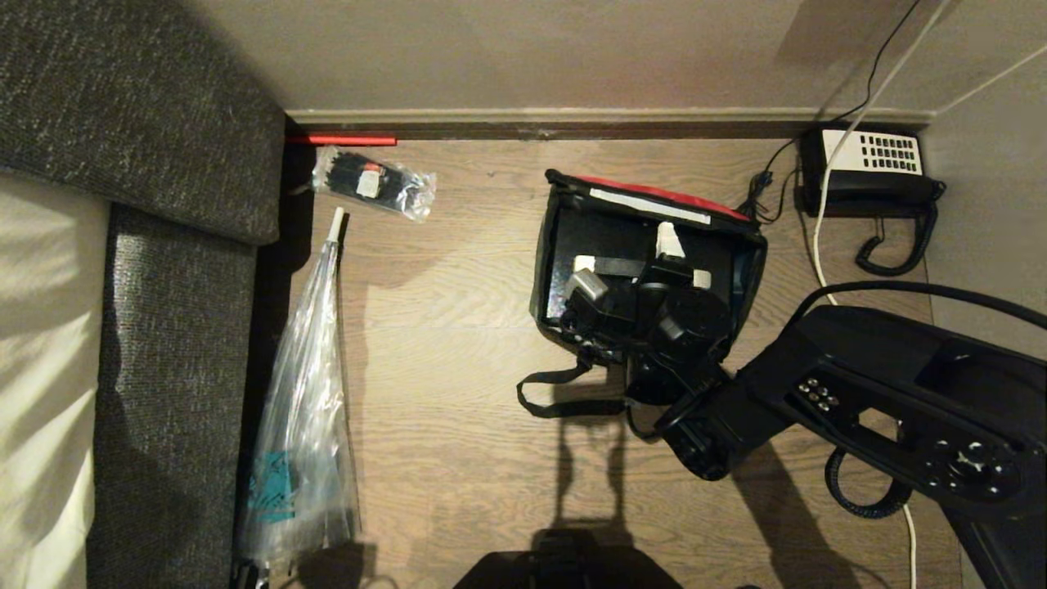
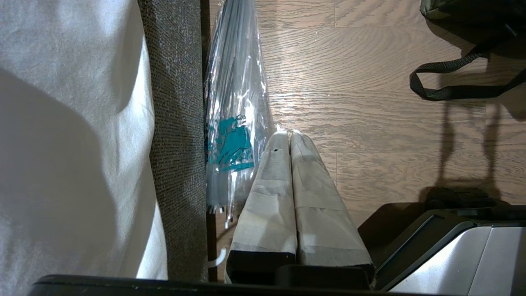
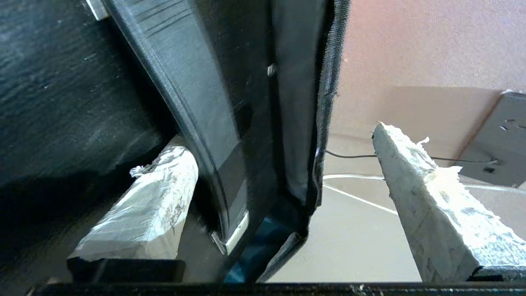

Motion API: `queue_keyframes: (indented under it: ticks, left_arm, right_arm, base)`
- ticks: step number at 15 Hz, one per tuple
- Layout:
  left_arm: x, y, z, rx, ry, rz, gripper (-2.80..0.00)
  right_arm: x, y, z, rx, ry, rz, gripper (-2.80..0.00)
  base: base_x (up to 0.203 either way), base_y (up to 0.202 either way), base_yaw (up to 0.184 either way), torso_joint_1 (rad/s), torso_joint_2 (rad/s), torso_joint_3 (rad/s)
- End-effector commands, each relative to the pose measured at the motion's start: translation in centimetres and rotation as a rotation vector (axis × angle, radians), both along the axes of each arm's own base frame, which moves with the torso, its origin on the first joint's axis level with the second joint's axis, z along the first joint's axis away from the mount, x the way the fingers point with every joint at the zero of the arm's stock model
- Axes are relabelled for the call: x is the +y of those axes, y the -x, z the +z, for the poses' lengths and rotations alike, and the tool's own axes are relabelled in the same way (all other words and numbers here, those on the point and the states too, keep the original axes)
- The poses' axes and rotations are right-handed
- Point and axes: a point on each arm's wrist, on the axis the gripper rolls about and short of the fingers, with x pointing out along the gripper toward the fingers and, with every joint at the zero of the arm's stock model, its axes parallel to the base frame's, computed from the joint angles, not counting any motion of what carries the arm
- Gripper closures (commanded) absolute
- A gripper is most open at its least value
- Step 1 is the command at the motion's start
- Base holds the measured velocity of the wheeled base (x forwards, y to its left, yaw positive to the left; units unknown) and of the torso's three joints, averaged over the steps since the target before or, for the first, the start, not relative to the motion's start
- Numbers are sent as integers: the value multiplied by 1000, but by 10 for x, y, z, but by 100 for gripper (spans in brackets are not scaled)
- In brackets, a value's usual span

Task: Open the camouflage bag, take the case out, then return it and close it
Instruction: Lift the black box

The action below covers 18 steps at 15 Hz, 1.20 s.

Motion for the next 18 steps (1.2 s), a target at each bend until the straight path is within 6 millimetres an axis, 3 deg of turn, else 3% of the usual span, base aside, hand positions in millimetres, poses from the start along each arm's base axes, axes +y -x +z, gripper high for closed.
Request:
queue_keyframes:
  ticks: [1,18]
  left_arm:
    - [0,0,0,3,0,0,0]
    - [0,0,0,3,0,0,0]
  right_arm:
    - [1,-4,-10,11,11,-8,-280]
    - [0,-21,-42,32,25,-21,-280]
  base:
    - [0,0,0,0,0,0]
    - [0,0,0,0,0,0]
